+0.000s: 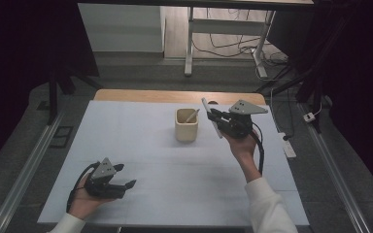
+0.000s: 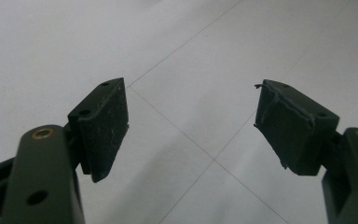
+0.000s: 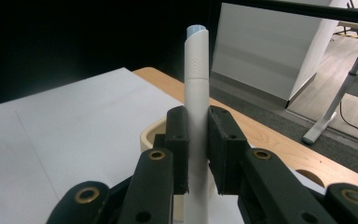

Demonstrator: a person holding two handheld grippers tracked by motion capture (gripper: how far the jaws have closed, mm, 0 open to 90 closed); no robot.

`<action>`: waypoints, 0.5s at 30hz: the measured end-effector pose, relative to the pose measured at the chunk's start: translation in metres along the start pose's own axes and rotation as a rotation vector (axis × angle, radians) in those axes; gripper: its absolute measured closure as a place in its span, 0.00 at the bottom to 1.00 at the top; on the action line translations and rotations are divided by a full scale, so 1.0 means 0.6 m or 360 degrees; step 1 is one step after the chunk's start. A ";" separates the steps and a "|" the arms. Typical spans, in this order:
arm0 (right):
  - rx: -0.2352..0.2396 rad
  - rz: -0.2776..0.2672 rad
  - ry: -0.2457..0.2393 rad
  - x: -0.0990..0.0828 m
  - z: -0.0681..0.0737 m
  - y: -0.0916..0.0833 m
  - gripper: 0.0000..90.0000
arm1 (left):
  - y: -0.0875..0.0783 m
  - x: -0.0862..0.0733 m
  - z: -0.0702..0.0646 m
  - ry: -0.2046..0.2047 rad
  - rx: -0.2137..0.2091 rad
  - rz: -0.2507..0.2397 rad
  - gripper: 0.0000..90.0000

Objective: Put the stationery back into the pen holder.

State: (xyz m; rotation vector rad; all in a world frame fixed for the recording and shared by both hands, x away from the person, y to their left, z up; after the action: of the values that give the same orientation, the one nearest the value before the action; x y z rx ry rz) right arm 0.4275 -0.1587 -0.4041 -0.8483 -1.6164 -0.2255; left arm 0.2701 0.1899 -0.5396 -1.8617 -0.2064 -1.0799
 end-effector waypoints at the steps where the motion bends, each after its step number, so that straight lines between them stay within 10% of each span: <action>1: -0.0004 -0.0005 0.0002 0.002 0.000 0.001 0.86 | 0.000 0.000 0.000 -0.0001 0.0000 0.0000 0.28; 15: -0.0090 0.0011 0.0012 0.020 -0.004 0.035 0.86 | 0.004 0.001 0.001 -0.0010 -0.0026 -0.0008 0.28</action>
State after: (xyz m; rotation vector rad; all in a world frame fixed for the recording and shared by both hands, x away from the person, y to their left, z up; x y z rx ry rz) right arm 0.4424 -0.1407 -0.3991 -0.8947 -1.6064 -0.2701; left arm 0.2721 0.1888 -0.5409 -1.8803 -0.2064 -1.0824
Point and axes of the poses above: each handheld gripper's, and its own axes: y roughly forward along the jaws, x roughly out of its top, z roughly to its left, the point moved 4 cm from there along y, roughly forward along the jaws, and after that the axes turned 11 degrees about -y, right-handed, at the moved point
